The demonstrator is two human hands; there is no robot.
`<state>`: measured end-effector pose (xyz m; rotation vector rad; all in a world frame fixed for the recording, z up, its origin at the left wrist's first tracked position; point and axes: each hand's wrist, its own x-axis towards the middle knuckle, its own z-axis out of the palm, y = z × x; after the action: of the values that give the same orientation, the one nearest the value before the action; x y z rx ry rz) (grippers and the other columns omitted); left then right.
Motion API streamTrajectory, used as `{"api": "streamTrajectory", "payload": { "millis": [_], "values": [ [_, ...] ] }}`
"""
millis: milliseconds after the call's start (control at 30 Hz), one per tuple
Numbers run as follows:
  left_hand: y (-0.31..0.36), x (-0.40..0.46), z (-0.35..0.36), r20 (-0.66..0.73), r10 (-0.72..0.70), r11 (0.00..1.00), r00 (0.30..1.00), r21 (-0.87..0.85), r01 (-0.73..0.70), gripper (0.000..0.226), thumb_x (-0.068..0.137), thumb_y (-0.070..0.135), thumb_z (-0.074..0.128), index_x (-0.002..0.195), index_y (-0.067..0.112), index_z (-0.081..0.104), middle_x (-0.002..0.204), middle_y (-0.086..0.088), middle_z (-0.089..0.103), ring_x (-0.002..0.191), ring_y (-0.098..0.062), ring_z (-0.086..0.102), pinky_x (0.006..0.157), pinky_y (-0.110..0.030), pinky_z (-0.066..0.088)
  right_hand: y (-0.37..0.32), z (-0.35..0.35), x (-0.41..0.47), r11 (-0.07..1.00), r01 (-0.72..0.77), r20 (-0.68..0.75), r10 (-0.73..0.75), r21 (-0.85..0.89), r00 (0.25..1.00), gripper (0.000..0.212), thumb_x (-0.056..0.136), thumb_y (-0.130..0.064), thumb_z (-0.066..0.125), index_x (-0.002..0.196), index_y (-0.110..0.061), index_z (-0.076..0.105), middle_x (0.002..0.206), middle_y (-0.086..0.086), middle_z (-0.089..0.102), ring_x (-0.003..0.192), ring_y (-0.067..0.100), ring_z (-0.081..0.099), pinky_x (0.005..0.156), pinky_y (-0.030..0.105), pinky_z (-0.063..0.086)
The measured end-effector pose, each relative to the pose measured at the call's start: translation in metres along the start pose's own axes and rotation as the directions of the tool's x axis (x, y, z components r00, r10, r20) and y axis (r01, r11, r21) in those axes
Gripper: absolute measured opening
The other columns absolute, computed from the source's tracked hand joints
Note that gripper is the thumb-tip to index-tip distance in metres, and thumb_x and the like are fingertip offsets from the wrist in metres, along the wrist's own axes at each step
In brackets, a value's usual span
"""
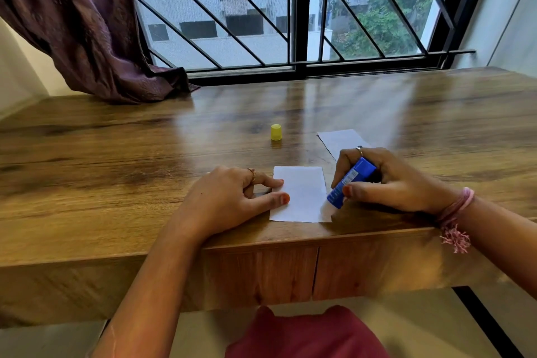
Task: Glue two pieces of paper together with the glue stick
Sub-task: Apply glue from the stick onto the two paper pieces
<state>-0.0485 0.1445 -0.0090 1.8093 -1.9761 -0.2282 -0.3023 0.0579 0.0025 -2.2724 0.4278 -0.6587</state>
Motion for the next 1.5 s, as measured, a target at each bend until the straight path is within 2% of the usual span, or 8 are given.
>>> {"api": "streamTrajectory", "payload": {
  "millis": [333, 500, 800, 933, 1067, 1300, 1400, 1500],
  "values": [
    [0.000, -0.001, 0.000, 0.003, 0.001, 1.000, 1.000, 0.001, -0.001, 0.043, 0.072, 0.073, 0.054, 0.105, 0.048, 0.066, 0.050, 0.028, 0.048, 0.052, 0.006, 0.046, 0.049, -0.025, 0.028, -0.002, 0.000, 0.000, 1.000, 0.008, 0.018, -0.008, 0.013, 1.000, 0.011, 0.076, -0.023, 0.059, 0.081, -0.013, 0.061, 0.075, -0.003, 0.063, 0.065, 0.005, 0.056, 0.062, 0.014, 0.043],
    [0.001, -0.001, 0.001, 0.004, -0.004, 1.000, 1.000, 0.002, 0.004, 0.041, 0.073, 0.072, 0.055, 0.105, 0.049, 0.065, 0.052, 0.031, 0.049, 0.051, 0.008, 0.046, 0.049, -0.026, 0.027, -0.001, 0.000, 0.000, 1.000, -0.003, -0.006, 0.003, 0.012, 1.000, 0.008, 0.077, -0.009, 0.059, 0.080, -0.016, 0.061, 0.073, -0.011, 0.062, 0.064, 0.003, 0.054, 0.061, 0.014, 0.041],
    [0.002, -0.001, 0.001, -0.005, -0.010, 1.000, 1.000, -0.004, 0.010, 0.040, 0.073, 0.071, 0.057, 0.104, 0.048, 0.067, 0.050, 0.031, 0.048, 0.050, 0.008, 0.046, 0.049, -0.026, 0.026, 0.002, -0.001, 0.001, 1.000, 0.007, -0.003, -0.007, -0.001, 1.000, 0.005, 0.077, -0.014, 0.061, 0.081, -0.017, 0.062, 0.072, -0.012, 0.062, 0.062, 0.003, 0.053, 0.060, 0.013, 0.040],
    [0.003, -0.002, 0.002, -0.040, -0.019, 1.000, 0.999, 0.006, 0.019, 0.040, 0.070, 0.074, 0.057, 0.097, 0.047, 0.067, 0.052, 0.029, 0.050, 0.054, 0.007, 0.047, 0.049, -0.025, 0.028, 0.008, -0.004, 0.000, 0.956, 0.025, -0.222, 0.042, 0.292, 0.974, 0.007, 0.077, -0.021, 0.057, 0.076, -0.020, 0.064, 0.052, -0.006, 0.048, 0.044, 0.008, 0.039, 0.042, 0.017, 0.032],
    [0.006, -0.003, 0.003, -0.077, -0.032, 0.999, 0.996, 0.024, 0.034, 0.040, 0.069, 0.075, 0.056, 0.090, 0.041, 0.064, 0.050, 0.013, 0.047, 0.049, 0.001, 0.046, 0.050, -0.026, 0.029, 0.013, -0.008, 0.004, 0.915, -0.027, -0.433, 0.216, 0.402, 0.875, 0.011, 0.081, -0.019, 0.053, 0.078, -0.015, 0.063, 0.053, -0.004, 0.048, 0.044, 0.009, 0.038, 0.038, 0.018, 0.031],
    [0.006, -0.004, 0.004, -0.103, -0.004, 1.000, 0.995, -0.025, 0.001, 0.036, 0.079, 0.070, 0.050, 0.093, 0.039, 0.065, 0.045, 0.009, 0.043, 0.046, -0.001, 0.046, 0.049, -0.026, 0.029, 0.014, -0.004, 0.006, 0.893, -0.166, -0.387, 0.340, 0.418, 0.857, 0.013, 0.090, -0.011, 0.054, 0.095, -0.004, 0.064, 0.059, 0.003, 0.051, 0.047, 0.011, 0.043, 0.039, 0.020, 0.037],
    [0.005, -0.007, 0.004, -0.186, 0.026, 0.995, 0.982, -0.094, -0.045, 0.028, 0.085, 0.058, 0.054, 0.100, 0.036, 0.064, 0.055, 0.009, 0.045, 0.052, -0.004, 0.048, 0.051, -0.023, 0.033, 0.012, -0.003, 0.006, 0.887, -0.206, -0.357, 0.366, 0.414, 0.859, 0.011, 0.089, -0.014, 0.056, 0.094, -0.009, 0.064, 0.062, 0.008, 0.051, 0.049, 0.013, 0.044, 0.041, 0.021, 0.039],
    [0.005, -0.010, 0.002, -0.194, 0.116, 0.985, 0.974, -0.105, -0.138, 0.016, 0.091, 0.044, 0.055, 0.101, 0.037, 0.065, 0.088, 0.018, 0.052, 0.076, 0.002, 0.050, 0.066, -0.008, 0.035, 0.012, -0.003, 0.005, 0.885, -0.221, -0.341, 0.373, 0.410, 0.863, 0.010, 0.090, -0.014, 0.056, 0.094, -0.009, 0.063, 0.057, 0.003, 0.054, 0.047, 0.011, 0.046, 0.041, 0.021, 0.040]
  ]
}}
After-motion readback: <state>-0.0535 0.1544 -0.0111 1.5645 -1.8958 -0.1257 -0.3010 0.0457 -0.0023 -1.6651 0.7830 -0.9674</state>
